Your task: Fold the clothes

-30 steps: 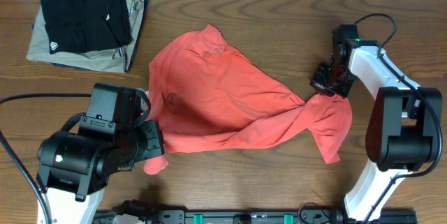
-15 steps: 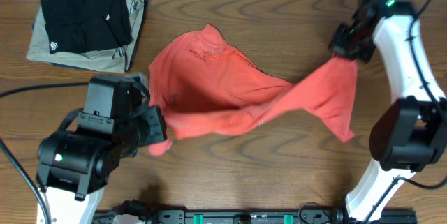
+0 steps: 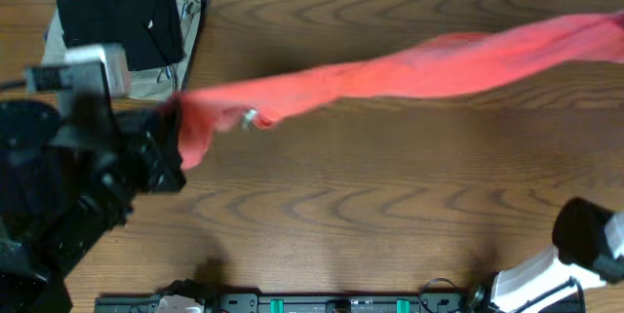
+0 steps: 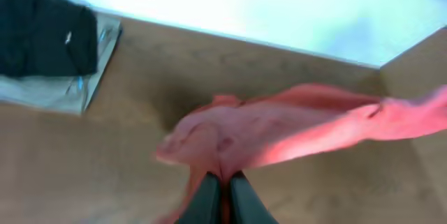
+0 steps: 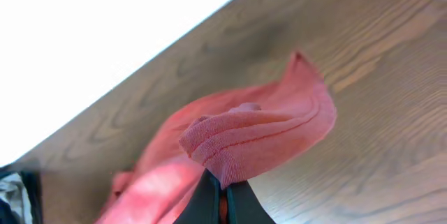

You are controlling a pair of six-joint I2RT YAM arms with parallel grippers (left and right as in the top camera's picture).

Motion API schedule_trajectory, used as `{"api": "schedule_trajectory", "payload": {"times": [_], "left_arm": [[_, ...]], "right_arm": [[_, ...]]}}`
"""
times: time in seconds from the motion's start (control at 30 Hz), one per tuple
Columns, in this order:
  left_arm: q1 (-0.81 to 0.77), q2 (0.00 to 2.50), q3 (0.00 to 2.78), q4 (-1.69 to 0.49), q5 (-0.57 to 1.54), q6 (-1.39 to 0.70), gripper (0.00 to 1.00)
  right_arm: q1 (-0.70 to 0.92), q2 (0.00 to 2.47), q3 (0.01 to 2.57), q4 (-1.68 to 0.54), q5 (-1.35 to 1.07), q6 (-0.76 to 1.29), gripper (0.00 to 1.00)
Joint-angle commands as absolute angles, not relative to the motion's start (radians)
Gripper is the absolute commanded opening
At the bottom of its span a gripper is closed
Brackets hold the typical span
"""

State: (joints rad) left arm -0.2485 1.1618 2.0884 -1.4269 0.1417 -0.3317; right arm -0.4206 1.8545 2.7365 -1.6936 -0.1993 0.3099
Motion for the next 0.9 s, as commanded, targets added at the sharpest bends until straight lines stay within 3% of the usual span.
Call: {"api": "schedule_trajectory", "payload": {"times": [0.0,0.13,0.27,0.47,0.53,0.6,0.7,0.73,0.77,0.87], "left_arm": [[-0.242,1.221,2.038,-1.515,0.119,-0.316,0.06],[-0.242,1.275,1.931,-1.650,0.141,-0.337,0.06],[-0.250,1.297,1.747,-1.657,0.241,-0.332,0.06],[-0.330,1.277,1.480,-1.618,0.311,-0.323,0.06],[-0.371,1.263,1.425,-1.617,0.333,-0.323,0.06],[-0.410,1.248,1.389,-1.619,0.336,-0.337,0.06],[-0.471,1.221,1.348,-1.617,0.336,-0.379,0.06],[-0.493,1.211,1.338,-1.618,0.336,-0.391,0.06],[-0.513,1.203,1.331,-1.618,0.336,-0.401,0.06],[-0.564,1.193,1.327,-1.608,0.324,-0.406,0.08]], "right_arm": [[-0.424,1.813,2.674,-1.699,-0.267,0.240,0.01],[-0.404,1.744,2.478,-1.699,-0.266,0.183,0.11],[-0.398,1.684,2.233,-1.698,-0.220,0.175,0.01],[-0.403,1.641,2.008,-1.699,-0.070,0.178,0.01],[-0.406,1.631,1.972,-1.699,-0.057,0.179,0.06],[-0.406,1.625,1.956,-1.699,-0.057,0.178,0.19],[-0.405,1.625,1.946,-1.698,-0.057,0.179,0.60],[-0.405,1.625,1.941,-1.695,-0.057,0.178,0.69],[-0.405,1.625,1.935,-1.691,-0.057,0.178,0.74],[-0.405,1.625,1.914,-1.665,-0.059,0.179,0.77]]}}
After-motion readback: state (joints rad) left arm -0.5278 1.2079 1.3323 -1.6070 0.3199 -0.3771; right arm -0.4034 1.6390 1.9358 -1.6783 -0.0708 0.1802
